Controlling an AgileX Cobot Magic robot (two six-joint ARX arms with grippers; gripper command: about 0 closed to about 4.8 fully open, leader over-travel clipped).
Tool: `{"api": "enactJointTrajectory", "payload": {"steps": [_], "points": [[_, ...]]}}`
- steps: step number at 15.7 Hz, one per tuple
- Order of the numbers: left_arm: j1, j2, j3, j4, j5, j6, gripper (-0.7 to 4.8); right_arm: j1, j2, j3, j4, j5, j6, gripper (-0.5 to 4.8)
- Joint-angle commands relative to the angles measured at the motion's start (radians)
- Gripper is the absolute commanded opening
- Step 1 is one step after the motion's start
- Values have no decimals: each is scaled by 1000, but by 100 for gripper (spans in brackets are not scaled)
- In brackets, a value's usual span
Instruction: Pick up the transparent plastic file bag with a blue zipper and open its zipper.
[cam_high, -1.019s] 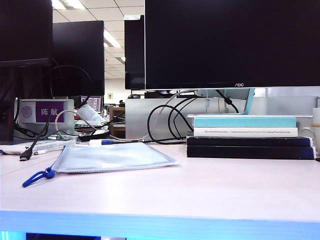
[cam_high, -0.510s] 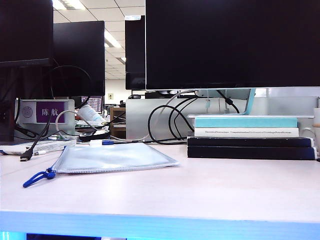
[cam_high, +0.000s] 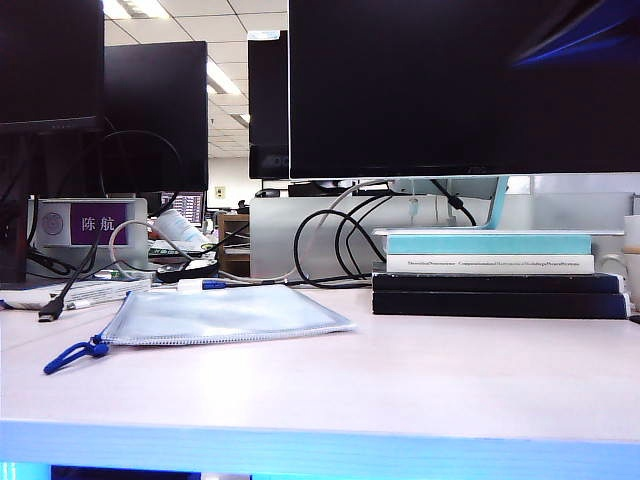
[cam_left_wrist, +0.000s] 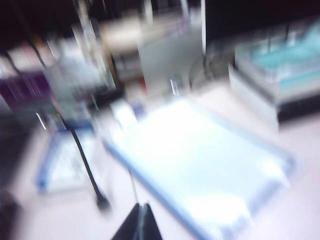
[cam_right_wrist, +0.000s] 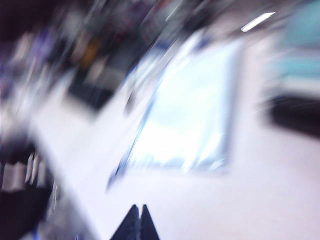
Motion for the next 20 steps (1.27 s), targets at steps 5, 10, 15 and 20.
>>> {"api": "enactJointTrajectory", "payload": {"steps": [5,10,15,20], "points": [[-1,84,4,-55,-93,3,-5,376,313,182,-13,233,-329,-2],[0,101,3,-101,-121,-79,-3,658,794,589,-211,484,-838,307],[-1,122,3,-111,-111,-91,-2,794,1006,771,-158,674,-991,339],[-1,122,3,-129,-111,-91,-2,799,1075,796,-135,664,-1006,337]]}}
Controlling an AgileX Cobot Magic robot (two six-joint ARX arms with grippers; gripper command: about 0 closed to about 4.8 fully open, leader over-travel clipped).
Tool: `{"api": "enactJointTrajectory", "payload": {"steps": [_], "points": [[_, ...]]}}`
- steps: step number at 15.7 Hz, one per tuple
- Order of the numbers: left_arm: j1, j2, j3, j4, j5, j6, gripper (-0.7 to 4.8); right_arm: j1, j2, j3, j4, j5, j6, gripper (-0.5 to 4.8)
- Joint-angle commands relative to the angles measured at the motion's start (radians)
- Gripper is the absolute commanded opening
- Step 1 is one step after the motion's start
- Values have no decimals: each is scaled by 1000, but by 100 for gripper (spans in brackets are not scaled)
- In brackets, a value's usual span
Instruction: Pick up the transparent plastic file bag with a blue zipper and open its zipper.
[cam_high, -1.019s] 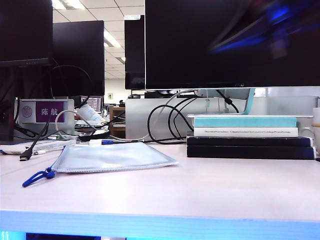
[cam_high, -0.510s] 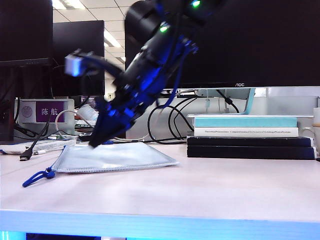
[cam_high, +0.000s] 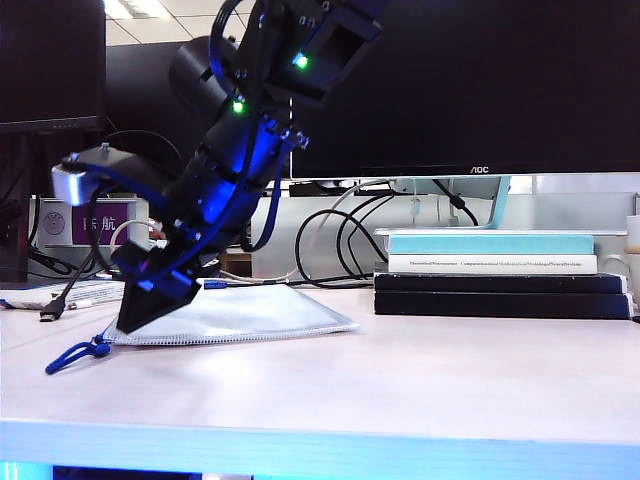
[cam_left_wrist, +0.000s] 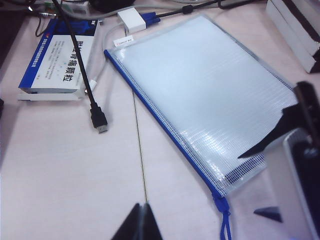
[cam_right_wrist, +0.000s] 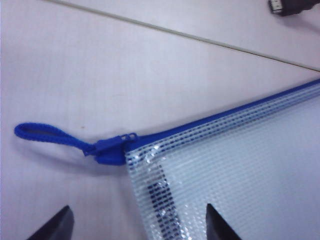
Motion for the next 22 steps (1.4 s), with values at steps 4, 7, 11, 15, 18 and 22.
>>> {"api": "enactJointTrajectory", "payload": {"steps": [4,7,11,15,18,22], "points": [[-1,-1,3,16,5,-3,-2,10,82,6,121,1,-3,301],[-1,-1,3,15,4,-3,-2,10,140,23,155,83,-3,-6],[-2,0,3,24,5,-2,-1,-28,93,24,156,293,-11,-5],[-2,0,3,25,47,1,136,-37,-47,24,119,288,-11,-5],[-2,0,3,24,123,26,190,-32,-113,24,58,285,-8,-5],[-73,70,3,32,166,88,323,-1,-210,24,0,282,8,-5]]}}
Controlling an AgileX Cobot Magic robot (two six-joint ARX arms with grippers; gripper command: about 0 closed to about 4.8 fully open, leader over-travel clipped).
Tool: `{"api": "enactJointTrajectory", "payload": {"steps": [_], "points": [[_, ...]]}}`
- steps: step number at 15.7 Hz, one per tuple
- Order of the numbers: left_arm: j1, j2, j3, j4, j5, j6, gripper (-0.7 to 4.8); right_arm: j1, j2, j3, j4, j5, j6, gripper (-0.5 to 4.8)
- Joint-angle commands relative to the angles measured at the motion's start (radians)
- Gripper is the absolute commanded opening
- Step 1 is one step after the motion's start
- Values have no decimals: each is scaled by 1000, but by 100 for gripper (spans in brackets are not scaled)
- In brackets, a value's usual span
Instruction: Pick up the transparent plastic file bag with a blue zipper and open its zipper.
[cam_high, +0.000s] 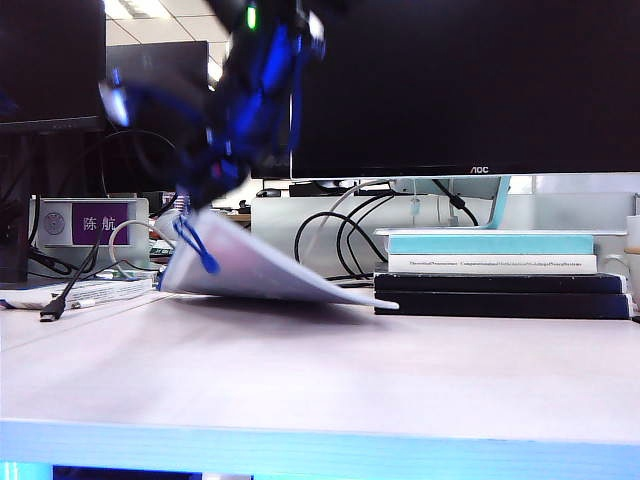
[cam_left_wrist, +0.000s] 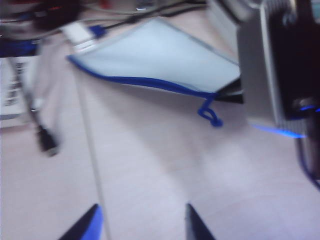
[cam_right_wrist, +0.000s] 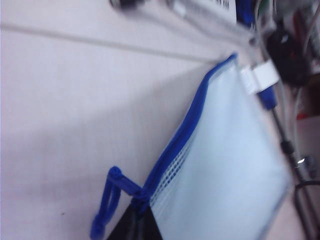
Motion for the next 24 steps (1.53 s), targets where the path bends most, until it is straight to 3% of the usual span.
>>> {"api": "enactJointTrajectory", "payload": {"steps": [1,2,5,8,10,13,14,15,16,17,18,19,20,21,22,24], "points": [[-96,84,3,21,-43,58,351,26,-79,6,-19,-5,17,-5],[-148,130,3,54,-70,60,351,32,-106,6,-35,-4,26,-5],[-273,246,3,196,-275,52,351,45,-177,6,-124,-9,70,-5],[-331,326,3,400,-166,21,413,45,-228,6,-168,-32,108,-5],[-335,363,3,510,-74,-62,420,45,-246,6,-174,-31,108,-5],[-335,397,3,645,32,-107,425,44,-247,6,-178,-32,108,-5],[-335,410,3,675,61,-140,308,44,-247,6,-173,-33,107,-5],[-335,455,3,684,118,-183,79,37,-247,6,-158,-42,106,-5],[-335,460,3,682,116,-200,79,29,-247,6,-153,-42,106,-5],[-335,460,3,682,114,-203,84,23,-247,6,-152,-42,106,-5],[-335,460,4,692,100,-234,413,-5,-247,6,-157,-64,107,-5],[-335,457,4,692,103,-307,258,-29,-247,6,-159,-106,109,-5],[-335,458,4,693,119,-261,-6,-32,-247,6,-159,-109,110,-5],[-335,458,4,696,119,-259,-6,-32,-247,6,-160,-109,111,-5],[-335,458,4,699,129,-262,306,-32,-247,6,-160,-109,114,-5],[-335,458,4,716,145,-254,237,-31,-247,6,-167,-139,116,-5]]}}
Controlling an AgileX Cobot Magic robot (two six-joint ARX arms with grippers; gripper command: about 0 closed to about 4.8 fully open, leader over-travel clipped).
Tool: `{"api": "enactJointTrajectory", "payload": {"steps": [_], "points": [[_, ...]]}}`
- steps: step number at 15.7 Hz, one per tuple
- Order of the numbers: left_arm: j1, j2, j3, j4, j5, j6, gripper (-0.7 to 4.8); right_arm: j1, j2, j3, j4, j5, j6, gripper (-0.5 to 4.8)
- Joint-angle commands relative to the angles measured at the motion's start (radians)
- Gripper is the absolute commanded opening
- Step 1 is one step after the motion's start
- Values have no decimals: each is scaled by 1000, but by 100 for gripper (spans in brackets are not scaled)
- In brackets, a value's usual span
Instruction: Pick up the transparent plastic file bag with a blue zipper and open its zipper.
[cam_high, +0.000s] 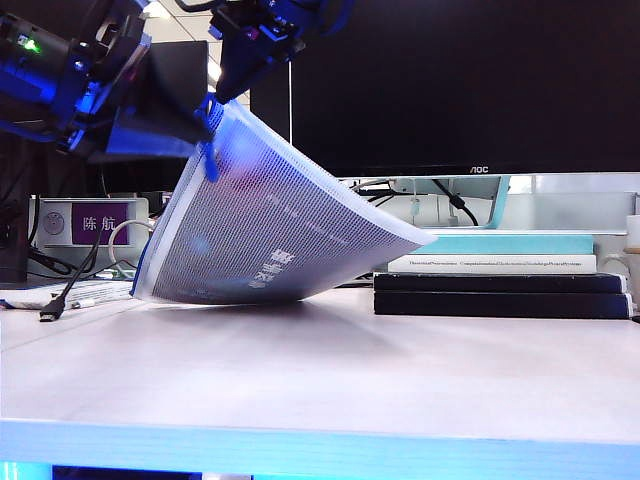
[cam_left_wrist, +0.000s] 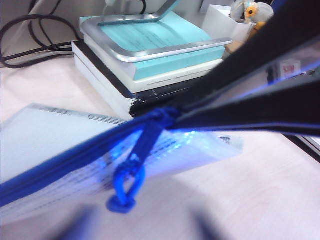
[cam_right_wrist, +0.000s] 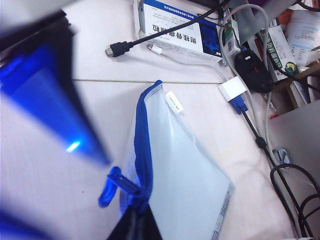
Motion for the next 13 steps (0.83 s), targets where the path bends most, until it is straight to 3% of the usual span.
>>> {"api": "enactJointTrajectory", "payload": {"steps": [1,2,6,7,8,13], "points": [[0,-3,4,63,39,11,88,2,-7,6,10,-52,24,-5],[0,-2,4,72,37,11,-10,2,-7,6,10,-52,24,-5],[0,-1,4,29,2,6,-5,-1,-7,6,4,-2,17,-5],[2,-7,6,10,-4,6,-5,-3,-13,6,-18,49,17,76],[2,-15,14,7,-4,6,-5,-3,-20,6,-39,50,17,207],[2,-34,171,-129,0,53,-5,-3,-68,6,-150,25,91,257]]}}
